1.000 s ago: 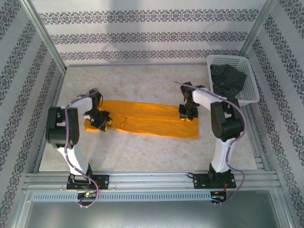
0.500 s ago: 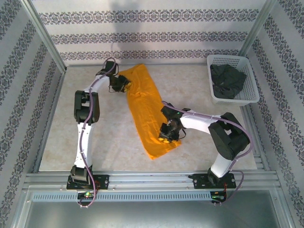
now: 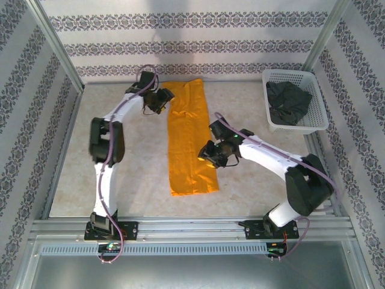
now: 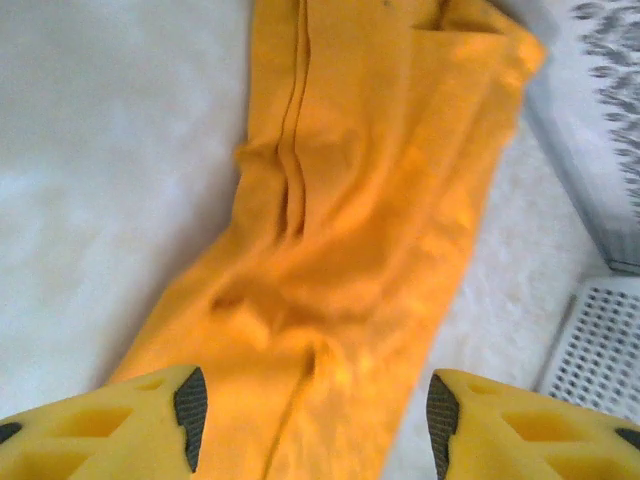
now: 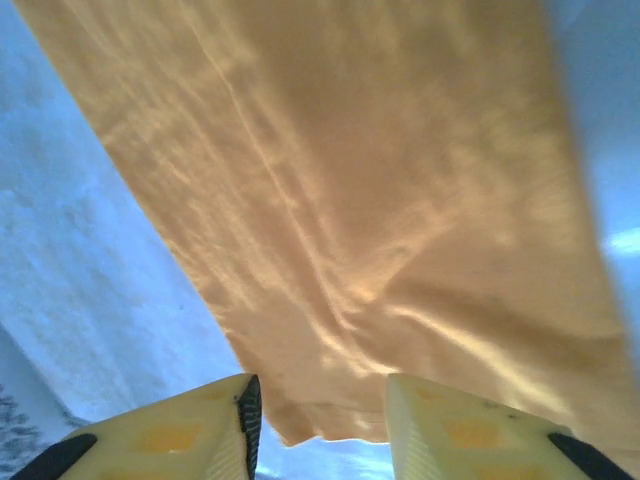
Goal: Fold and stack the t-shirts
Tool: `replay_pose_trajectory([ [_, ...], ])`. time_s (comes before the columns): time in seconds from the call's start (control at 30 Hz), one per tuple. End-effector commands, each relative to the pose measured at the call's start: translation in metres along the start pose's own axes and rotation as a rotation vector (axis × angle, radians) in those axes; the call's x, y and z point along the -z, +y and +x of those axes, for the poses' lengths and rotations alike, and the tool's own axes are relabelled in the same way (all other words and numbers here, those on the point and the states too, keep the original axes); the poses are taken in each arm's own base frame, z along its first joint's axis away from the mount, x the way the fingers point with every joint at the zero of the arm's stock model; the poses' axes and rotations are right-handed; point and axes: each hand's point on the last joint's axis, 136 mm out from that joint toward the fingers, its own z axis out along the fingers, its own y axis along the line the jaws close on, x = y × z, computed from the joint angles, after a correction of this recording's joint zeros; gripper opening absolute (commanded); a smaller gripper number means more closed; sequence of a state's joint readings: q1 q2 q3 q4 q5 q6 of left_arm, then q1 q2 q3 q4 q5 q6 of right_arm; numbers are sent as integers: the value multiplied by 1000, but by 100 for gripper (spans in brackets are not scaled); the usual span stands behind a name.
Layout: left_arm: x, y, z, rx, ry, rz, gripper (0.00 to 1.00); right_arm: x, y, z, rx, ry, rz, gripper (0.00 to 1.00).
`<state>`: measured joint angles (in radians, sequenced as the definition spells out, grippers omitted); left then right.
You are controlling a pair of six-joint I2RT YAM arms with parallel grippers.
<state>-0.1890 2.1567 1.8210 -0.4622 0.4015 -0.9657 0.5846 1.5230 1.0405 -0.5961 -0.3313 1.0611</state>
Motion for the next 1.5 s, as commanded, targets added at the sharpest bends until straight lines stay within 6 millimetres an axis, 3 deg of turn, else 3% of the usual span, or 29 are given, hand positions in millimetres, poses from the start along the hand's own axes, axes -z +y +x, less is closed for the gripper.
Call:
replay_pose_trajectory([
  [0.0,40,14,44,-17,26,9,58,13,-64,14,187,30,242,44],
  [0.13,64,65,149,-10,231,-76,56,-3,-94,48,257,191,265,47],
  [0.27,81,112,245,4,429,-148,55,-20,-100,67,279,277,249,47],
  [0.33,90,133,283,7,492,-188,55,-27,-100,70,281,306,248,46],
  [0.43,98,155,315,17,532,-220,56,-36,-97,69,281,316,236,44],
  [0.57,97,165,337,34,554,-233,56,-44,-89,66,265,311,213,40],
  [0.77,74,155,349,48,557,-206,50,-50,-85,63,230,294,193,22],
  [0.87,62,148,346,41,542,-200,32,-47,-84,64,234,284,190,12],
  [0.97,58,146,342,22,524,-214,4,-41,-88,67,236,278,197,0],
  [1.0,60,148,342,17,522,-226,0,-38,-90,68,239,280,202,0],
  [1.27,110,184,362,19,609,-257,0,-21,-105,107,277,381,209,0],
  [1.37,123,183,371,52,637,-189,0,-14,-104,127,274,421,183,0],
  [1.47,129,174,369,69,613,-129,0,-5,-98,134,271,413,166,0],
])
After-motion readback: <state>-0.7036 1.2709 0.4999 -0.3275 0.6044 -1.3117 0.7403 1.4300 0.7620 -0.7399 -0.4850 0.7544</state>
